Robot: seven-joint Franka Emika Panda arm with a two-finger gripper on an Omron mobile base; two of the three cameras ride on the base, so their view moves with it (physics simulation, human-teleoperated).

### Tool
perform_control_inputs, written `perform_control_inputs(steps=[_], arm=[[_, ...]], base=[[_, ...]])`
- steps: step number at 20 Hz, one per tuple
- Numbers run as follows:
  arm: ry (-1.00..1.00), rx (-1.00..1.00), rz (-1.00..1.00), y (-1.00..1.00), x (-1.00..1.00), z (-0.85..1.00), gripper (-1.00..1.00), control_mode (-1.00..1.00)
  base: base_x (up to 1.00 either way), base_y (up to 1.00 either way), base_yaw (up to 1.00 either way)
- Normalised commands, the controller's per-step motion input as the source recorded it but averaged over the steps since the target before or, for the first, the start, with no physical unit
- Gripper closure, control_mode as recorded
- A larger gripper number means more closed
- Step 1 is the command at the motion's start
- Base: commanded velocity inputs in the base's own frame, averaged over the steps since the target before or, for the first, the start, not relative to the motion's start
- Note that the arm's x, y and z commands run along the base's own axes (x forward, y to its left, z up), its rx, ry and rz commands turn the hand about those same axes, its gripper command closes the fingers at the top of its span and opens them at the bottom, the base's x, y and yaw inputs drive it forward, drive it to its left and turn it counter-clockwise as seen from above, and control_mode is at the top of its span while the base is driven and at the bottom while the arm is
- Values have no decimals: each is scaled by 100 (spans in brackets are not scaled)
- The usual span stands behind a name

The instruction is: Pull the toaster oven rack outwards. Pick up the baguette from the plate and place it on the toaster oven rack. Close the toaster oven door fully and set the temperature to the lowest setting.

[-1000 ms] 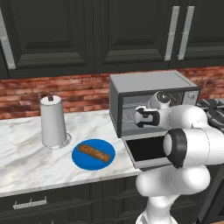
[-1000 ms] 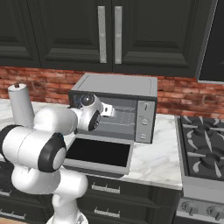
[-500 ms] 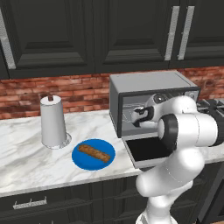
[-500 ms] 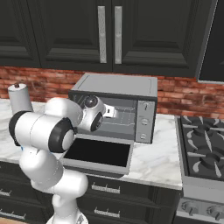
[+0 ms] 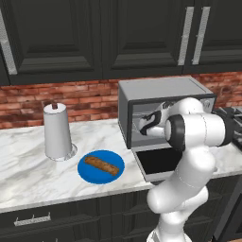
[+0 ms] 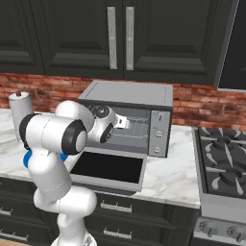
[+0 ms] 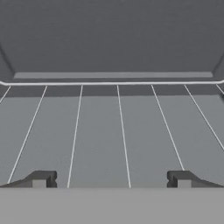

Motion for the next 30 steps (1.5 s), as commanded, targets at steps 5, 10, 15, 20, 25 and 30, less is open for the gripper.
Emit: perform_control_inputs(steps=[5,10,15,20,25,30], arm=[[8,0,0,-15,-2,-34,-100,-100],[15,2,0,-10,-44,-46,-100,-100],[22,0,-3,-7,-85,-41,-100,-100],[28,0,-4,-2,-93,-24,-100,-100],[28,0,-4,-3,-89,-28,-100,-100],[23,0,-2,-4,-68,-10,-100,-100]], base=[[0,0,0],[0,0,0],[0,0,0],[0,0,0],[0,0,0],[0,0,0]])
